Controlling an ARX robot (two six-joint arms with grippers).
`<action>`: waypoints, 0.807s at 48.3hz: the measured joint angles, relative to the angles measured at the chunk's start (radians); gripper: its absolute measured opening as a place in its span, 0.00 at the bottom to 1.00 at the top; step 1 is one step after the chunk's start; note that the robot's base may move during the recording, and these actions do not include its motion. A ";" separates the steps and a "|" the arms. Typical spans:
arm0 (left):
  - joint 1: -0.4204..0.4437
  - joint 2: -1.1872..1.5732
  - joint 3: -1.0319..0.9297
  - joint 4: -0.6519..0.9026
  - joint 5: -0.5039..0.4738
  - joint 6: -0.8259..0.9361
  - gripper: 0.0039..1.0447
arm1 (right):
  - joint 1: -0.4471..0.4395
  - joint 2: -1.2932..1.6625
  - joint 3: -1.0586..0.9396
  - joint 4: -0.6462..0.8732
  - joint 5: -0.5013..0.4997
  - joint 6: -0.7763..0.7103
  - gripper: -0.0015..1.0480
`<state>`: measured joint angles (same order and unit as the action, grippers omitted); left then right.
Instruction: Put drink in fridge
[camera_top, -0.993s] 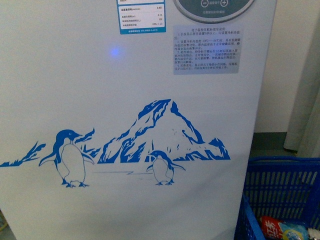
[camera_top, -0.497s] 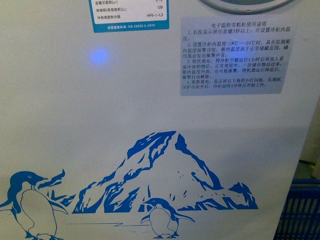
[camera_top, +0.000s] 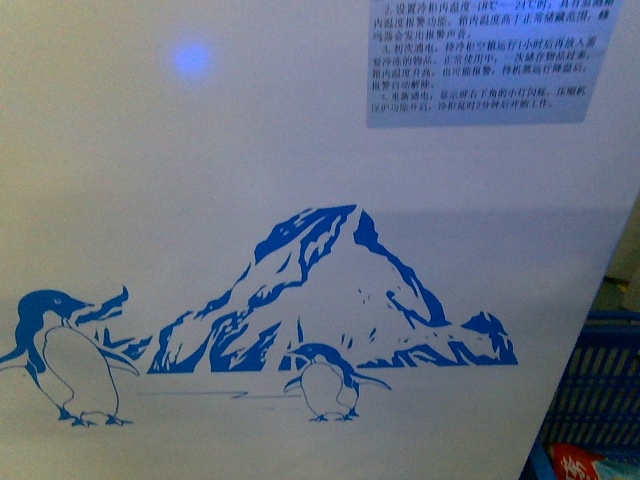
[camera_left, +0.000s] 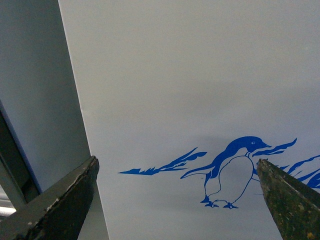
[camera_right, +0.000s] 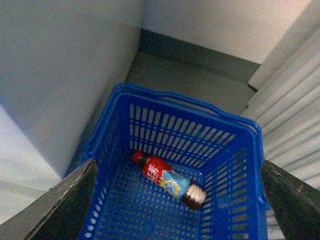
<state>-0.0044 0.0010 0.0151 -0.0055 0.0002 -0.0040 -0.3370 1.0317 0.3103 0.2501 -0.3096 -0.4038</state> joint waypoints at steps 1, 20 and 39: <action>0.000 0.000 0.000 0.000 0.000 0.000 0.92 | -0.011 0.060 0.019 0.030 -0.012 -0.032 0.93; 0.000 0.000 0.000 0.000 0.000 0.000 0.92 | -0.074 0.991 0.411 0.126 0.027 -0.541 0.93; 0.000 0.000 0.000 0.000 0.000 0.000 0.92 | -0.018 1.424 0.698 0.171 0.123 -0.710 0.93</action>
<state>-0.0044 0.0010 0.0151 -0.0055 -0.0002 -0.0040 -0.3553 2.4557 1.0080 0.4213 -0.1864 -1.1137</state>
